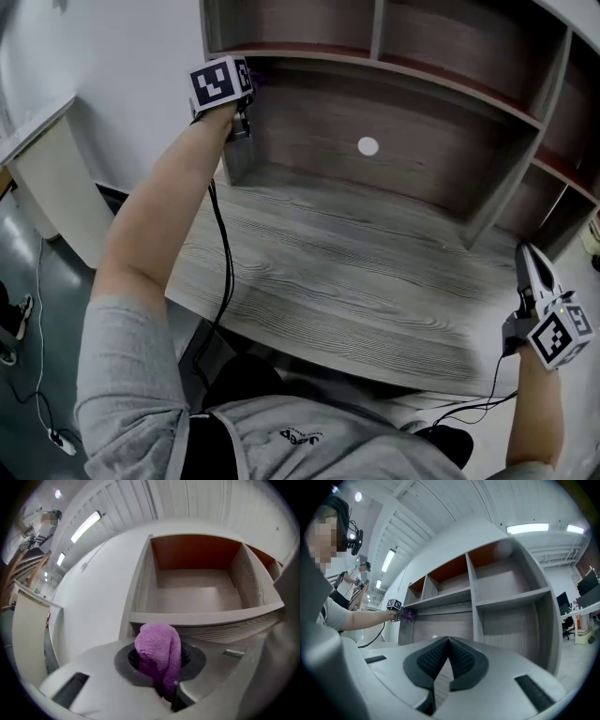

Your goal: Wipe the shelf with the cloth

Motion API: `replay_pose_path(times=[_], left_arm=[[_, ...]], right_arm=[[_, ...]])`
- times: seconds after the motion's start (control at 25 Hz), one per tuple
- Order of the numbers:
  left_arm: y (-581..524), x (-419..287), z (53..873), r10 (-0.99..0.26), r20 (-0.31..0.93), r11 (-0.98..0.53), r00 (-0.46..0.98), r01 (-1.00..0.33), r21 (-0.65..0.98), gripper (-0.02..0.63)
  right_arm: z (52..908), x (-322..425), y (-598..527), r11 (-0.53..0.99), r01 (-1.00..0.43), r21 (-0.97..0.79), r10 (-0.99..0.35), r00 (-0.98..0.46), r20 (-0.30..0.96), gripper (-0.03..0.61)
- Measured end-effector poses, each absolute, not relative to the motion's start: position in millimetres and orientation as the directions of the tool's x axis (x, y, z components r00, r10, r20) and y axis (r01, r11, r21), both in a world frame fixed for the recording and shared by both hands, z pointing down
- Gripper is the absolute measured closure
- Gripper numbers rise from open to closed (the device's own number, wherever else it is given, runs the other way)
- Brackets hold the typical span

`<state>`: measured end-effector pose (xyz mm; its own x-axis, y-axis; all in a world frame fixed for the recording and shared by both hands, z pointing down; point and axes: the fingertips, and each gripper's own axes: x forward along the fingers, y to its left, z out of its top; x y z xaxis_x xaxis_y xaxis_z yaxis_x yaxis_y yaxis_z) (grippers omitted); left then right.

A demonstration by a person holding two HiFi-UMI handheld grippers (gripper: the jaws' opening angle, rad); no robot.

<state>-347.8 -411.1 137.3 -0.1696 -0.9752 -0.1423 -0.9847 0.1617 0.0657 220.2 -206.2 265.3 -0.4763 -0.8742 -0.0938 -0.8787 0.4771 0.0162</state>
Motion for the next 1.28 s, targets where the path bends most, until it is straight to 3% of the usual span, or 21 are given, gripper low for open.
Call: replay_pose_path(times=[0.24, 0.36, 0.6, 0.92, 1.04, 1.28], left_arm=[[-408, -308, 137, -0.989, -0.124, 0.09, -0.083, -0.994, -0.054, 0.548], [-401, -230, 135, -0.994, -0.09, -0.048, 0.059, -0.991, -0.123, 0.549], [-393, -57, 138, -0.944, -0.057, -0.319, 0.326, -0.942, -0.101, 0.549], [-369, 175, 123, -0.761, -0.129, -0.623, 0.636, -0.771, -0.129, 0.549], [-368, 214, 143, -0.763, -0.025, -0.642, 0.646, -0.761, -0.093, 0.549], [-363, 209, 136, -0.734, -0.109, -0.648, 0.67, -0.739, -0.183, 0.545]], right_arm=[[261, 227, -201, 0.468, -0.883, 0.018, -0.878, -0.468, -0.1, 0.565], [258, 230, -201, 0.469, -0.883, 0.011, -0.876, -0.466, -0.124, 0.565], [237, 234, -180, 0.457, -0.889, 0.044, -0.875, -0.458, -0.156, 0.565], [235, 281, -157, 0.375, -0.927, 0.029, -0.907, -0.373, -0.195, 0.565], [239, 289, -157, 0.365, -0.931, 0.02, -0.913, -0.362, -0.19, 0.565], [244, 289, -164, 0.368, -0.93, 0.026, -0.916, -0.367, -0.162, 0.564]])
